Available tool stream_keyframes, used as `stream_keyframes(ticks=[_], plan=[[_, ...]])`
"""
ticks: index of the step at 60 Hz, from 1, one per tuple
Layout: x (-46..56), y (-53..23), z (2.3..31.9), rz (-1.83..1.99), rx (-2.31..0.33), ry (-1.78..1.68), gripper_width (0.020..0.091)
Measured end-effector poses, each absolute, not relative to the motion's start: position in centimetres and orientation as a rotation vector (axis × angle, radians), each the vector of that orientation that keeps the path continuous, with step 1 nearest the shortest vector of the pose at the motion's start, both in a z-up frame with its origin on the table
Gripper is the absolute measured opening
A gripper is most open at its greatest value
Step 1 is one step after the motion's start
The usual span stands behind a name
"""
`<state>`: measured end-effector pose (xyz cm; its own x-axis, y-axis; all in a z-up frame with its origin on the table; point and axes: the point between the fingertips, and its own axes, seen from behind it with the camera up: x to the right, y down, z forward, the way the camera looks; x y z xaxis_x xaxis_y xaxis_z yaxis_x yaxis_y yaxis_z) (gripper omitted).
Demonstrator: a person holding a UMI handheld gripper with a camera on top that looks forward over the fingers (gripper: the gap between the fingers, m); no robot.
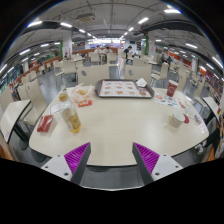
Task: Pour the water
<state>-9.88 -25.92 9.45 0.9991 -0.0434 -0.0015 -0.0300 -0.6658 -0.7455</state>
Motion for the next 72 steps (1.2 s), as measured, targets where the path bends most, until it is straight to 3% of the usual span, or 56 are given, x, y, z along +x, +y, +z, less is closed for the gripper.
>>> stream_keyframes(ticks=[14,29,43,47,60,72], plan=[[-21.7,-20.4,8.3,0.108,-2.173,0.02,0.0858],[-25.7,-11.6,6.7,0.083,-2.02,-0.021,0.0845],[-25.6,-8.3,4.3,0.05,-1.995,-0.035,0.0621],[-25.5,-7.9,5.0,0.047,-1.965,-0.043,0.0506],[-25.7,-7.8,4.8,0.064,-1.971,-0.06,0.0378],[-24.9,-8.7,7.7,0.141,-1.99,-0.032,0.0346]])
